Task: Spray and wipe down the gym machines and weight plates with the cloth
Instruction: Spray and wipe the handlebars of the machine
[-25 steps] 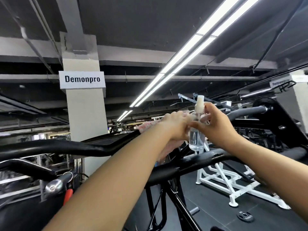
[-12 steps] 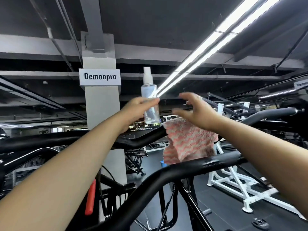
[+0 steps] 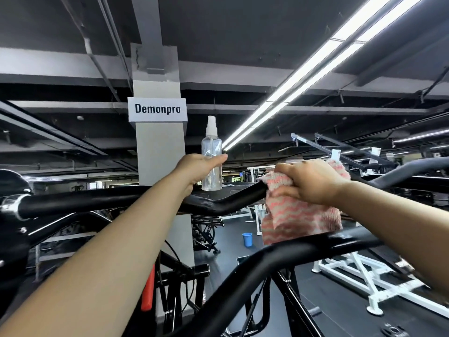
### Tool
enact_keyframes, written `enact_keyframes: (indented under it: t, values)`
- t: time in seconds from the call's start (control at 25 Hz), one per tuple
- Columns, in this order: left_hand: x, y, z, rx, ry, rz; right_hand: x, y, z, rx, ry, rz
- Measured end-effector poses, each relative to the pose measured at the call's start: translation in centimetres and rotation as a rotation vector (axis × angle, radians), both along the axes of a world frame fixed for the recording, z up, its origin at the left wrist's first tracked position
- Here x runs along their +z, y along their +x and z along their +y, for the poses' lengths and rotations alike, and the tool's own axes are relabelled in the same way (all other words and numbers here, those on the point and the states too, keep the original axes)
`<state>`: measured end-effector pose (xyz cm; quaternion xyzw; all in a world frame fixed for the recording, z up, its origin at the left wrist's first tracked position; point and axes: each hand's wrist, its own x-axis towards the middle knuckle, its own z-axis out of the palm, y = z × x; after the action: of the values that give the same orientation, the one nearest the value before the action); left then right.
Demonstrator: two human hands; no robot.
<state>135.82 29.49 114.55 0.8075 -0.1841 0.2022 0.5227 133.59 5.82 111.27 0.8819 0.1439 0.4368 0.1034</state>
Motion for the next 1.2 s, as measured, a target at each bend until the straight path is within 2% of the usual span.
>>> enact_keyframes:
  t: [0.12, 0.24, 0.36, 0.72, 0.88, 1.0, 1.08, 1.2]
  values:
    - [-0.1, 0.6, 0.3, 0.000, 0.088, 0.030, -0.5, 0.9, -0.5, 0.042, 0.064, -0.148]
    - [-0.2, 1.0, 0.5, 0.011, 0.128, 0.030, -1.3, 1.9, -2.0, 0.142, -0.109, -0.307]
    - [-0.3, 1.3, 0.9, 0.032, 0.151, 0.029, -1.2, 2.5, -4.1, 0.121, -0.233, -0.318]
    - [-0.2, 1.6, 1.0, 0.054, 0.179, 0.013, -1.9, 4.2, -10.5, 0.168, -0.206, -0.508]
    - [-0.4, 1.2, 1.1, 0.056, 0.228, -0.014, -2.2, 3.7, -10.7, 0.149, -0.136, -0.452]
    - [-0.5, 0.4, 0.6, 0.030, 0.242, -0.068, -2.0, 2.6, -10.5, 0.069, -0.095, -0.267]
    - [-0.2, 0.0, 0.9, 0.035, 0.270, -0.156, -1.7, 1.8, -10.2, 0.036, 0.002, -0.096]
    - [1.1, 0.2, 2.7, 0.221, 0.454, -0.351, -1.8, 0.1, -10.4, 0.035, 0.172, 0.030]
